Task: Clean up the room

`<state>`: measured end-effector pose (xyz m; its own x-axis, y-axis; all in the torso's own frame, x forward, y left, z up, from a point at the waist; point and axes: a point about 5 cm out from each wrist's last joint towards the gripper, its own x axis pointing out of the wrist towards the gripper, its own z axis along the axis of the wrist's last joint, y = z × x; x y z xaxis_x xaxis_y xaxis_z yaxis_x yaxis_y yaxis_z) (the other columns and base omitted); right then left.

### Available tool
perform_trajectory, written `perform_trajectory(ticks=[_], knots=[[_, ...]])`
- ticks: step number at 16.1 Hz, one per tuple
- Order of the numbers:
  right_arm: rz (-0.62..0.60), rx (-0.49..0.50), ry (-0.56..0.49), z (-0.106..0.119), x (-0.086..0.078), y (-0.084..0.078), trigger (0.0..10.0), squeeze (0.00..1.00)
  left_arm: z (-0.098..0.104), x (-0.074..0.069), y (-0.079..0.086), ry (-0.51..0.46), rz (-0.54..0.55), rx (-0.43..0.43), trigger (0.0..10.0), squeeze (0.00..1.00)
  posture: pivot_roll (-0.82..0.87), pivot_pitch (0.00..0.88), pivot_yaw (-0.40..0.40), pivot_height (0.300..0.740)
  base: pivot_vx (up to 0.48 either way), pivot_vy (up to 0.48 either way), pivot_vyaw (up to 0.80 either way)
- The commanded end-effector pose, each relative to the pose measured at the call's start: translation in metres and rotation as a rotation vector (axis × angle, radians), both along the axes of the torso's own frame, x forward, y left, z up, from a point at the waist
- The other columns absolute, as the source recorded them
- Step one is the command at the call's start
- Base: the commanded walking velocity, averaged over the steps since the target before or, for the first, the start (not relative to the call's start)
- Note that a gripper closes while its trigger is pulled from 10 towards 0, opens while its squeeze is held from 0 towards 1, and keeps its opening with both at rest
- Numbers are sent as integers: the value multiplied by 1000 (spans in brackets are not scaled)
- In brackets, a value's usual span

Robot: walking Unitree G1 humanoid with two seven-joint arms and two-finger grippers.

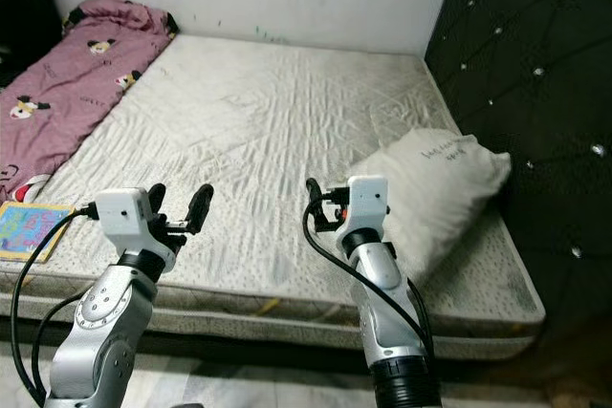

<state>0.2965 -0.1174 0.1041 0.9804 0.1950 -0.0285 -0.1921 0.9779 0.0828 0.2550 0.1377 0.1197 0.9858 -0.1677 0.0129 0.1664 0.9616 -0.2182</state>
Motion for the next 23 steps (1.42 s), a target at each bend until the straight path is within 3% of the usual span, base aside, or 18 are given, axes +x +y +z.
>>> perform_trajectory(ticks=[1,10,14,17,20,23], knots=[[2,-7,-10,3,2,0,10000,0,1,0,0,-6,-4,5,10000,0,46,0,-55,740,360,0,0],[-25,-12,-26,5,3,-4,10000,0,-1,2,2,11,15,25,10000,0,48,0,-67,740,110,0,0],[16,-118,-56,12,5,-5,10000,0,12,10,11,-67,75,182,10000,0,75,0,-75,740,0,0,0],[59,-124,-12,3,3,3,10000,0,-2,4,23,3,109,133,10000,0,56,0,-20,740,0,0,0],[162,-170,-1,-3,-2,13,10000,0,-9,3,14,28,66,159,10000,0,34,0,29,740,0,0,0],[215,-137,14,-10,-14,22,10000,0,-11,7,7,26,24,171,10000,0,18,0,37,740,0,0,0]])
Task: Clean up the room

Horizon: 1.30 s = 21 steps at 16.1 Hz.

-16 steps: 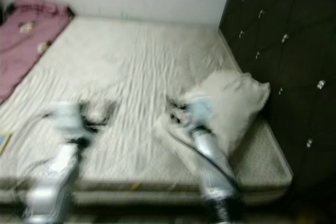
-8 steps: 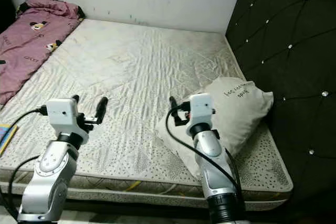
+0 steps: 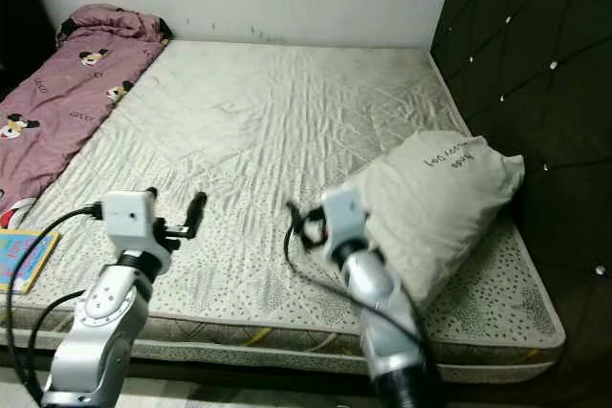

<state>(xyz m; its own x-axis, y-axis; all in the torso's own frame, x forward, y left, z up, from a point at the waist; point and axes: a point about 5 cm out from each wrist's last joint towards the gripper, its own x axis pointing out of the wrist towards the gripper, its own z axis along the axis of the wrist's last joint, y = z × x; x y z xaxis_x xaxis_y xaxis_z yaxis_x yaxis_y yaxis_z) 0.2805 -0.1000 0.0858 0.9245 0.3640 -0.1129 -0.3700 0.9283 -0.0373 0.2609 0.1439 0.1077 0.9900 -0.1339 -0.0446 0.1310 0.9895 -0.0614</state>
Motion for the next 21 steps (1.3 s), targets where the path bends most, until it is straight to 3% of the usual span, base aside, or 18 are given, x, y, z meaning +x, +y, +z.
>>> perform_trajectory(ticks=[1,3,5,8,10,12,14,18,21], knots=[[-29,27,-49,10,1,3,10000,0,5,3,-2,-32,-20,20,10000,0,17,0,33,740,0,0,0],[-88,50,-131,19,0,0,10000,0,11,6,0,-58,15,14,10000,0,38,0,21,740,0,0,0],[-226,71,-93,14,2,-14,10000,0,13,9,10,-75,59,26,10000,0,42,0,-3,740,0,0,0],[-229,-51,-223,26,13,-19,10000,0,12,12,18,-92,105,66,10000,0,40,0,-16,740,0,0,0],[-401,2,-186,26,22,-41,10000,0,14,11,26,-117,187,86,10000,0,72,0,-38,740,0,0,0],[-473,19,-168,27,23,-56,10000,0,15,-2,39,-133,236,131,10000,0,87,0,-50,740,0,0,0],[-457,21,-173,32,21,-64,10000,0,4,-12,46,-87,251,122,10000,0,86,0,-58,740,0,0,0],[-391,18,-176,28,16,-53,10000,0,6,1,31,-106,211,96,10000,0,63,0,-30,740,0,0,0],[-451,32,-148,21,11,-61,10000,0,4,1,23,-100,187,99,10000,0,51,0,-16,740,0,0,-771]])
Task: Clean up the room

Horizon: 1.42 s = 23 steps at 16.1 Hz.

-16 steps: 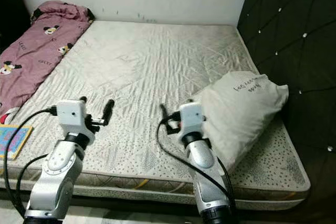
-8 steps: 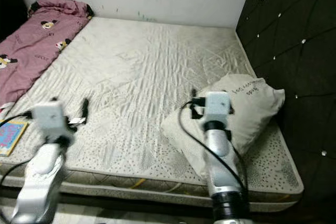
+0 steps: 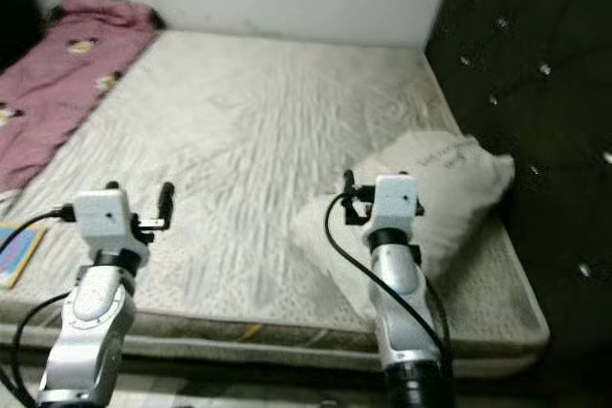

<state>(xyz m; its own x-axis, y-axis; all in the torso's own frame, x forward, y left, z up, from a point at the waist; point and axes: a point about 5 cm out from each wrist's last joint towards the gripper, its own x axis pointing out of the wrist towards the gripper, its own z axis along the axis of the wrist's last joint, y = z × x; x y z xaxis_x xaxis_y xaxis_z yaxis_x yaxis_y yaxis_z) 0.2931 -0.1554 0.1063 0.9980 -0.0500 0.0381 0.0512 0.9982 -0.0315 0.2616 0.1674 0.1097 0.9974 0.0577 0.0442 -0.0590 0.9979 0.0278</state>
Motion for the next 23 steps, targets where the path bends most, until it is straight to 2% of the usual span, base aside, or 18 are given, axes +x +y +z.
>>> perform_trajectory(ticks=[1,2,3,7,9,10,14,19,21,23], knots=[[-26,1,1,0,-3,-8,10000,0,3,0,0,-11,-3,22,10000,0,50,0,-16,740,0,0,-800],[-29,-10,11,-4,-6,-11,10000,0,0,-2,3,-4,6,30,10000,0,51,0,-18,740,0,0,-619],[-65,-57,23,-8,-13,-21,10000,0,-4,-8,12,7,49,52,10000,0,51,0,-24,740,0,0,0],[-168,-81,32,-6,-24,-47,10000,0,-12,-31,39,33,209,85,10000,0,60,0,-37,740,0,0,0],[-155,-61,24,-4,-23,-46,10000,0,-15,-32,52,53,271,77,10000,0,64,0,-38,740,0,0,0],[-153,-59,39,-6,-21,-45,10000,0,-17,-31,54,60,270,79,10000,0,66,0,-38,740,0,0,0],[-127,-55,88,-15,-18,-36,10000,0,-18,-31,46,69,209,96,10000,0,84,0,-41,740,0,0,0],[-79,-47,85,-13,-15,-30,10000,0,-15,-23,33,59,131,87,10000,0,76,0,-43,740,0,0,0],[-16,-88,72,-11,-12,-20,10000,0,-15,-20,27,59,88,73,10000,0,77,0,-47,740,0,0,700],[21,-63,62,-9,-10,-13,10000,0,-16,-17,18,67,27,56,10000,0,79,0,-51,740,0,0,800]])
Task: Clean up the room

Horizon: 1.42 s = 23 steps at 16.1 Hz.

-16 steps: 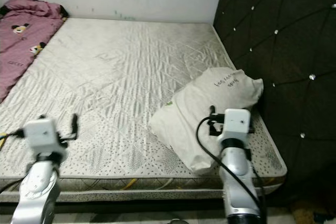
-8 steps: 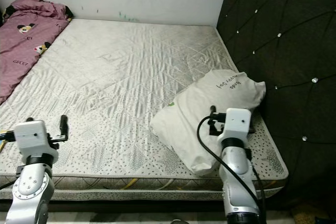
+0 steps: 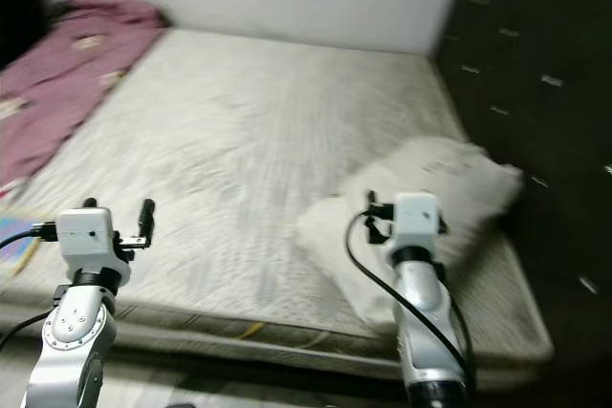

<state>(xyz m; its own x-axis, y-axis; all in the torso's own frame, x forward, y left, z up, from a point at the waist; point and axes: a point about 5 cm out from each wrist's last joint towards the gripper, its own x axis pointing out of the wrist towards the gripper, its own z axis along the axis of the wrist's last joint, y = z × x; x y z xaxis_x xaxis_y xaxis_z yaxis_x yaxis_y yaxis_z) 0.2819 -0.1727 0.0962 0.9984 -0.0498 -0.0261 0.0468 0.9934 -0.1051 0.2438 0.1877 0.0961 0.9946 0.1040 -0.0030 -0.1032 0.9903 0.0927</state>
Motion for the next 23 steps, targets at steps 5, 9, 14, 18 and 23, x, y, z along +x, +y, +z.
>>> perform_trajectory(ticks=[5,9,14,18,23], knots=[[61,46,0,1,3,16,10000,0,-2,3,-10,19,-64,-32,10000,0,84,0,-57,740,0,0,98],[62,49,5,1,5,15,10000,0,-3,5,-12,26,-91,-40,10000,0,84,0,-57,740,0,0,0],[64,47,8,0,6,15,10000,0,-3,6,-15,22,-112,-49,10000,0,87,0,-63,740,0,0,0],[68,47,8,0,7,16,10000,0,-2,6,-15,18,-112,-50,10000,0,87,0,-64,740,0,-90,0],[67,48,11,0,8,15,10000,0,-2,7,-16,18,-112,-53,10000,0,82,0,-64,740,0,-384,0]])
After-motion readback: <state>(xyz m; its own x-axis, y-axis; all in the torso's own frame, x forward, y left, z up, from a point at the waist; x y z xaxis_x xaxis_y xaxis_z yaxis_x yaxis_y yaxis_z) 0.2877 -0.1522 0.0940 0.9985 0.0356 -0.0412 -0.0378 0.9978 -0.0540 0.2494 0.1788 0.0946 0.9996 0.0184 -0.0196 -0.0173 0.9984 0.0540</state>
